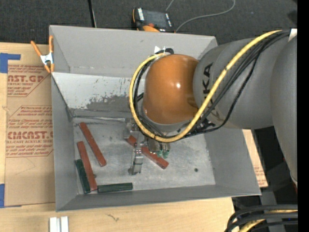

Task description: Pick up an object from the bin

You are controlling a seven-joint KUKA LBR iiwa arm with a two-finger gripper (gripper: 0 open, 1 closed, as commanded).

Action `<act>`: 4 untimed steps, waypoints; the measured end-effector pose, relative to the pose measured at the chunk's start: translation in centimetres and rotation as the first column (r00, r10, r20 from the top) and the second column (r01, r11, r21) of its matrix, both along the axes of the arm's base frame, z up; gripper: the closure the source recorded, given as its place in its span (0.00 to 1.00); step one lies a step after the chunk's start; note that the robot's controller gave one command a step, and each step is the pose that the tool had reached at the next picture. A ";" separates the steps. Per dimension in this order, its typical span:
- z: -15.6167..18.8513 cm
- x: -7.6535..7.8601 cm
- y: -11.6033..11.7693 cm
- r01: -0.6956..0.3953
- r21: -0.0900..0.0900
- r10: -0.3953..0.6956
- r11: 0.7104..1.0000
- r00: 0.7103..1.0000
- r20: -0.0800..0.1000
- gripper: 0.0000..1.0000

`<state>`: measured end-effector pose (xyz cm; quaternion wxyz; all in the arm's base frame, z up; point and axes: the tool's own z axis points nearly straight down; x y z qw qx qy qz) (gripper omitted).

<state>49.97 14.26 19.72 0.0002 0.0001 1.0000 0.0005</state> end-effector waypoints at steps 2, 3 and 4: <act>-12.7 6.0 -13.2 0.190 -0.002 -0.190 0.982 0.982 0.005 0.00; -12.7 3.9 -19.8 0.214 -0.004 -0.214 0.977 0.977 0.001 0.00; -12.7 4.9 -25.7 -0.017 -0.003 0.017 1.000 1.000 0.002 0.00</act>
Offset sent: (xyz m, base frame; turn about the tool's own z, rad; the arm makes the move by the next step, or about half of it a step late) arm 0.0102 -0.0604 -0.1151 0.1748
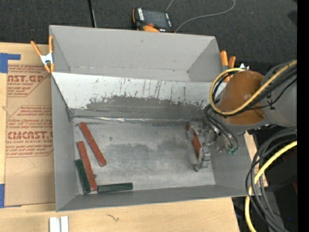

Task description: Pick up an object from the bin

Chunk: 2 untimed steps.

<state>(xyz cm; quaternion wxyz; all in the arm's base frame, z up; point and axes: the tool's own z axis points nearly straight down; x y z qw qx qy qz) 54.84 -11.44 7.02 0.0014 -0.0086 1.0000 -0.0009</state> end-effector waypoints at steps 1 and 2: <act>2.1 -1.2 -3.8 -0.407 0.000 0.407 0.913 0.913 -0.001 0.00; -0.2 -2.8 -1.5 -0.391 0.005 0.391 0.920 0.920 -0.002 0.00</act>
Offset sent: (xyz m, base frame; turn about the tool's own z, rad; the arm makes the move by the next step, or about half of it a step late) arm -0.0126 -0.0371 0.0206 -0.4210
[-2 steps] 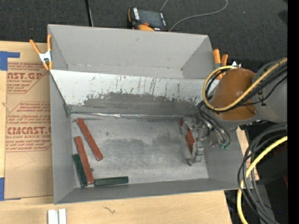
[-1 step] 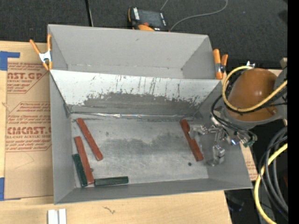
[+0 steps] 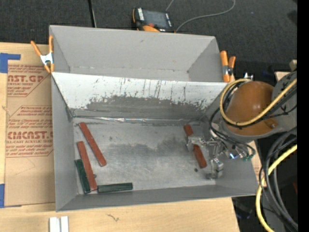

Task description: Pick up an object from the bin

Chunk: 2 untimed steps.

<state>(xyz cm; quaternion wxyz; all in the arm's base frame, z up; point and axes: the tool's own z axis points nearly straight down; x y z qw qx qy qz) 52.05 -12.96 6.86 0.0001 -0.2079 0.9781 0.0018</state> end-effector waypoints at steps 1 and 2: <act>0.1 2.6 -0.8 0.059 -0.001 -0.059 0.998 0.998 0.004 0.00; 0.1 2.5 -0.8 0.059 -0.001 -0.059 0.998 0.998 0.003 0.00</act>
Offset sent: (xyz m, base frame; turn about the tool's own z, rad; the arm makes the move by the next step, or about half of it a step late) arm 0.0247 -0.0089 0.0014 0.0578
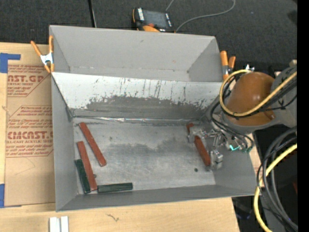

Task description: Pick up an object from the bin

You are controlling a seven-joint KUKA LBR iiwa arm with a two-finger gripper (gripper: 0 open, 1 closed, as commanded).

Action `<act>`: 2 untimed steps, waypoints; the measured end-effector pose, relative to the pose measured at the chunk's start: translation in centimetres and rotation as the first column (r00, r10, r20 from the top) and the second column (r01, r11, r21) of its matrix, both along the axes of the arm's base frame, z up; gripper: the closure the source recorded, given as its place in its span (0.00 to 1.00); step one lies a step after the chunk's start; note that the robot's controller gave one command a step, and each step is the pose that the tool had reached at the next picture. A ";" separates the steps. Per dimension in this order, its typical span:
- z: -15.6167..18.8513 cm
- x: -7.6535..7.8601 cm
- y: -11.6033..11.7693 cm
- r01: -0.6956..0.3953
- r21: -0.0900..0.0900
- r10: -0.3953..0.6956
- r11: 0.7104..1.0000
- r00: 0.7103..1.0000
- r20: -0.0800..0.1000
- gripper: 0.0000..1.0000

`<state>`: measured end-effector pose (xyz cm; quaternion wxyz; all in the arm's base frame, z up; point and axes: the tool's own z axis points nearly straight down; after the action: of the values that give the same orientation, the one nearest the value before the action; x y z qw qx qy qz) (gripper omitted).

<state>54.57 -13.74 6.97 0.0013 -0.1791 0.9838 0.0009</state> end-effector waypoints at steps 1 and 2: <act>0.4 -4.2 -1.7 0.007 -0.001 -0.007 1.000 1.000 -0.005 0.00; 1.5 2.2 0.4 -0.537 0.008 0.537 0.844 0.844 0.004 0.00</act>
Offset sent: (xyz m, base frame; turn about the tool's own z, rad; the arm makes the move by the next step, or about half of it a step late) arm -0.0407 -0.0173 0.0050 0.0043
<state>56.75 -13.32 8.48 0.0026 -0.4470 0.8945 0.0053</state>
